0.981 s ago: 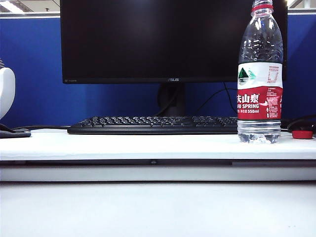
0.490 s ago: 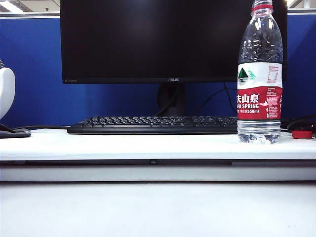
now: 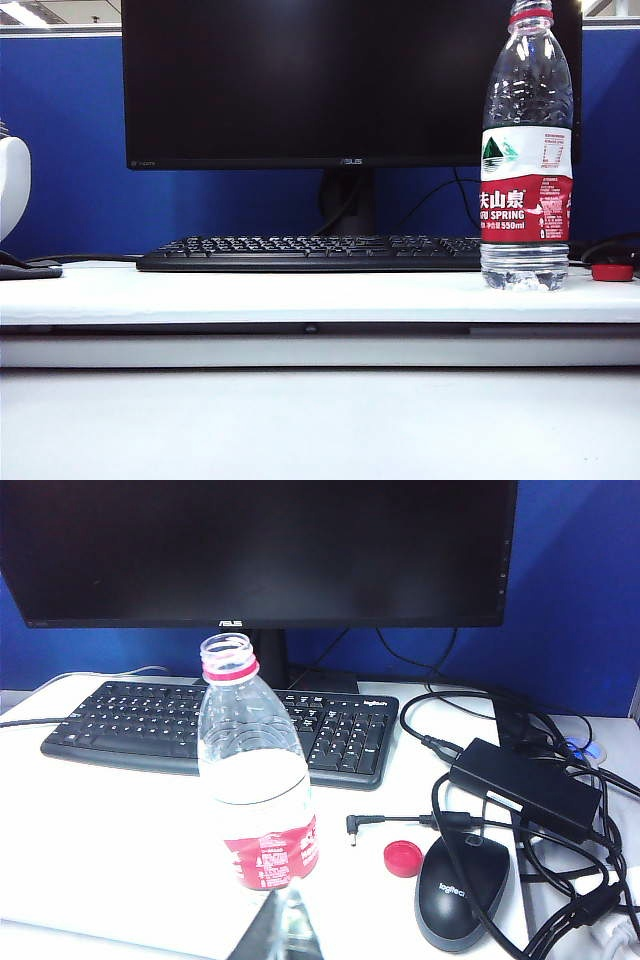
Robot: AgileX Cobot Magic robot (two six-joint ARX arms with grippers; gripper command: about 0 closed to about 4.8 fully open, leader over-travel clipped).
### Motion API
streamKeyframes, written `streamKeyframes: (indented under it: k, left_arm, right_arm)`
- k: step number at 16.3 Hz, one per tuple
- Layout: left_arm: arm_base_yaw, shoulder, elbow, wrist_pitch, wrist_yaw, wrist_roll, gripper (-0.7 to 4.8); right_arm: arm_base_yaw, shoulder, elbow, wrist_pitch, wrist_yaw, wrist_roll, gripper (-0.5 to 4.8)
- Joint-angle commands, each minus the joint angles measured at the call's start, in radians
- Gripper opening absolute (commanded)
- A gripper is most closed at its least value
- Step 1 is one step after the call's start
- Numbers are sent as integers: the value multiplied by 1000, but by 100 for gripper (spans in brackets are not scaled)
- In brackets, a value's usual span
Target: Unscrew the cap from the plastic bottle on the table.
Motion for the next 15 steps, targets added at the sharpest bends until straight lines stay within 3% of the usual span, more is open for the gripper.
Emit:
streamKeyframes:
  k: [1,5,15]
  left_arm:
    - [0,-2,0,19,4,29,-5]
    - [0,-2,1,21,90,71,-5]
    - [0,-2,0,25,89,85,-5]
  right_arm:
    - [0,0,5,14,-2,3,-2]
    - [0,0,5,14,-2,3,-2]
    - [0,0,5,14,-2,3,-2]
